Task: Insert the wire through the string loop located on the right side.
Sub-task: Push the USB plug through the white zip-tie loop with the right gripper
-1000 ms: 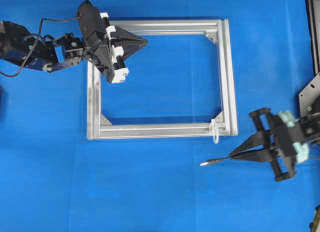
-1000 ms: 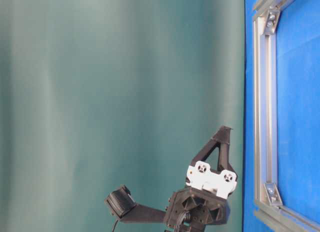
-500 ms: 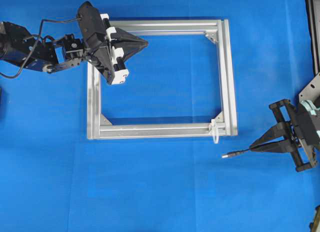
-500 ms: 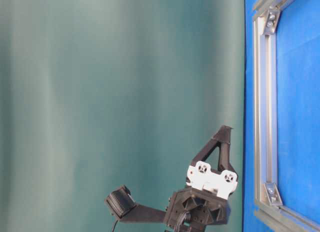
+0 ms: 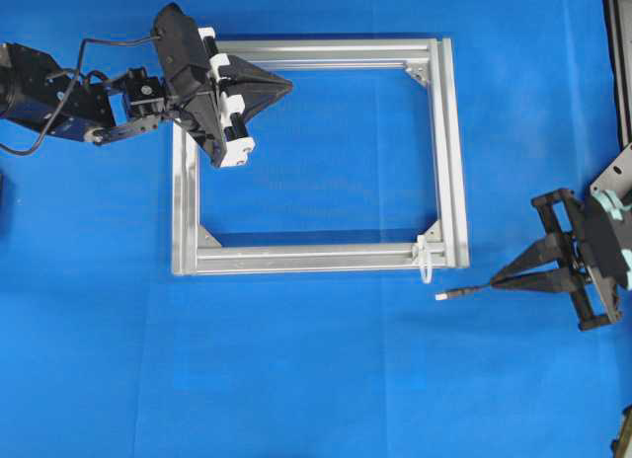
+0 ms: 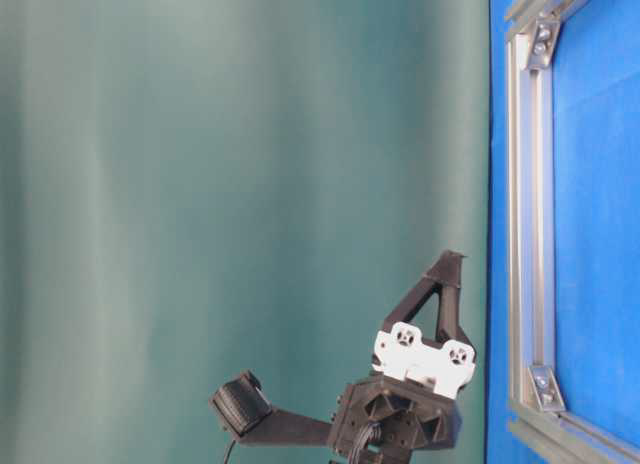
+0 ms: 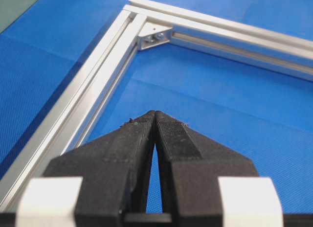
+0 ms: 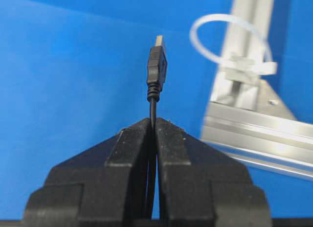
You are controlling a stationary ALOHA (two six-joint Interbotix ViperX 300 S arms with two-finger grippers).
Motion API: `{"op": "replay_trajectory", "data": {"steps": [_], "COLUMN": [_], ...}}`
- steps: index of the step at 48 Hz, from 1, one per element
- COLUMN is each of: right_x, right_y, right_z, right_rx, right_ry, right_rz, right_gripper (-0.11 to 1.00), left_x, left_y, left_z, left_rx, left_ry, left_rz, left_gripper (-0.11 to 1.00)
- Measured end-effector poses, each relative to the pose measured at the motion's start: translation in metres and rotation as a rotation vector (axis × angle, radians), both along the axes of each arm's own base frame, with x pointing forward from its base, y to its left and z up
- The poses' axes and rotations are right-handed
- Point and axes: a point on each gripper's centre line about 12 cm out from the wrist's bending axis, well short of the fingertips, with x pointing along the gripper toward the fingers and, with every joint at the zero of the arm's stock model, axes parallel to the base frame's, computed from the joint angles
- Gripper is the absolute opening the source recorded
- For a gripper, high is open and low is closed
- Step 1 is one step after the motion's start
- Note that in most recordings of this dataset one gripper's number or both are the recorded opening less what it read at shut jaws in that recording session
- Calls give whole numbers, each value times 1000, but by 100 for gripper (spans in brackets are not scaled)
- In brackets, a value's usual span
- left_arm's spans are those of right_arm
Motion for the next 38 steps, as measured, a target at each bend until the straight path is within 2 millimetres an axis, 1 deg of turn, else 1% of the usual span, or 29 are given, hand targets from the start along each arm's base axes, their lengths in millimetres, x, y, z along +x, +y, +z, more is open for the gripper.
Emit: {"op": "replay_trajectory", "data": {"steps": [11, 16, 38], "right_x": [4, 5, 5], "right_y": [-16, -19, -20], "right_z": [1, 2, 3], "right_rx": [-10, -14, -13], "right_ry": [-9, -16, -22], "right_rz": [-82, -97, -103], "right_gripper": [-3, -3, -3], "left_x": [1, 1, 1], "left_y": [-2, -2, -3], "left_z": [0, 0, 0], "left_rx": [1, 0, 1], "left_ry": [-1, 0, 0], "left_rz": [-5, -6, -8], "left_gripper": [0, 0, 0]}}
